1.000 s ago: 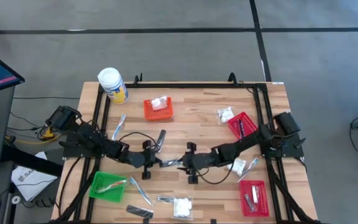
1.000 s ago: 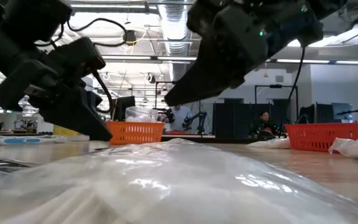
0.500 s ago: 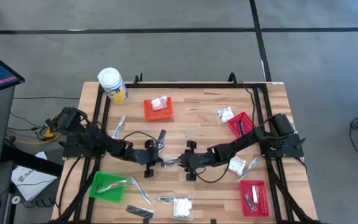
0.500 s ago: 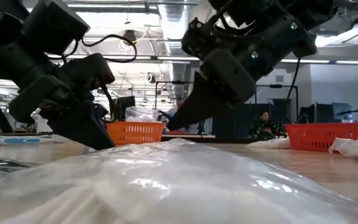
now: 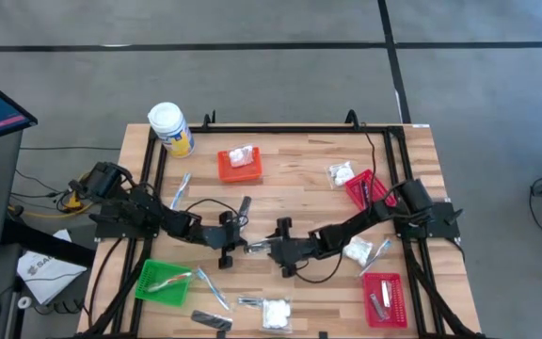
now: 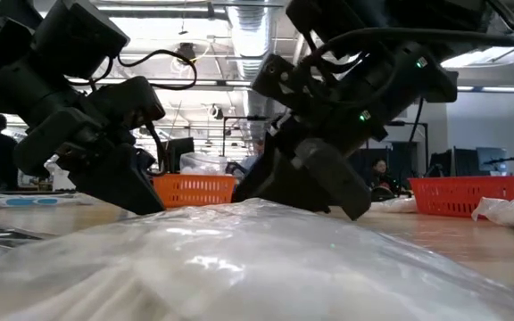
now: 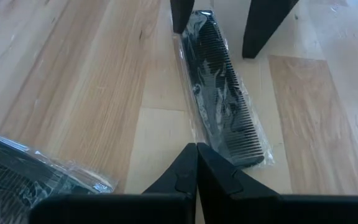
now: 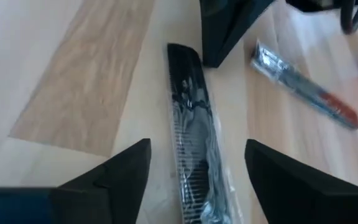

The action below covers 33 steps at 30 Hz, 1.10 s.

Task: Pick & Place Travel size toiletries
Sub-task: Put the black comb into the top red basket

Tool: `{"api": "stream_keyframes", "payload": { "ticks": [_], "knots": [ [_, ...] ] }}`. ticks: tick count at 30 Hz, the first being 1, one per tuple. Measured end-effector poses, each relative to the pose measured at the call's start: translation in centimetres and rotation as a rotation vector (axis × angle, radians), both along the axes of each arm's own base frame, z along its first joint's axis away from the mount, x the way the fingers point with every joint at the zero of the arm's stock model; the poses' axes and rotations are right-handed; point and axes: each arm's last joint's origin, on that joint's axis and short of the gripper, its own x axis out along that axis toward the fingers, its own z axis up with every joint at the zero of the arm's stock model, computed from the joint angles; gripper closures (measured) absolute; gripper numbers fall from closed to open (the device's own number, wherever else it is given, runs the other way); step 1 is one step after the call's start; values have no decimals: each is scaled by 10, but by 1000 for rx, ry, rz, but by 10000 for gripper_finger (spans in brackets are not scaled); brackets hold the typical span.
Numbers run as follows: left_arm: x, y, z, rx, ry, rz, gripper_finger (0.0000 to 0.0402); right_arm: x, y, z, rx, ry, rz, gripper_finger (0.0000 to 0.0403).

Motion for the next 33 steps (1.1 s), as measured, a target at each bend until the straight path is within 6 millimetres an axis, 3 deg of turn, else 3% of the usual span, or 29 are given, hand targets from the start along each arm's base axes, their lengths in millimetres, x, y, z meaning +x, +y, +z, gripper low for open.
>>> {"api": "stream_keyframes", "payload": {
  "ticks": [13, 23, 33],
  "knots": [
    [0, -1, 0, -19, 3, -23, 401, 13, -3, -7, -206, 13, -107, 138],
    [0, -1, 0, -10, 3, -42, 401, 14, -8, -7, -208, 14, -127, 141],
    [1, -1, 1, -12, -6, -70, 402, 17, -14, -8, -142, 16, -100, 227]
  ]
}}
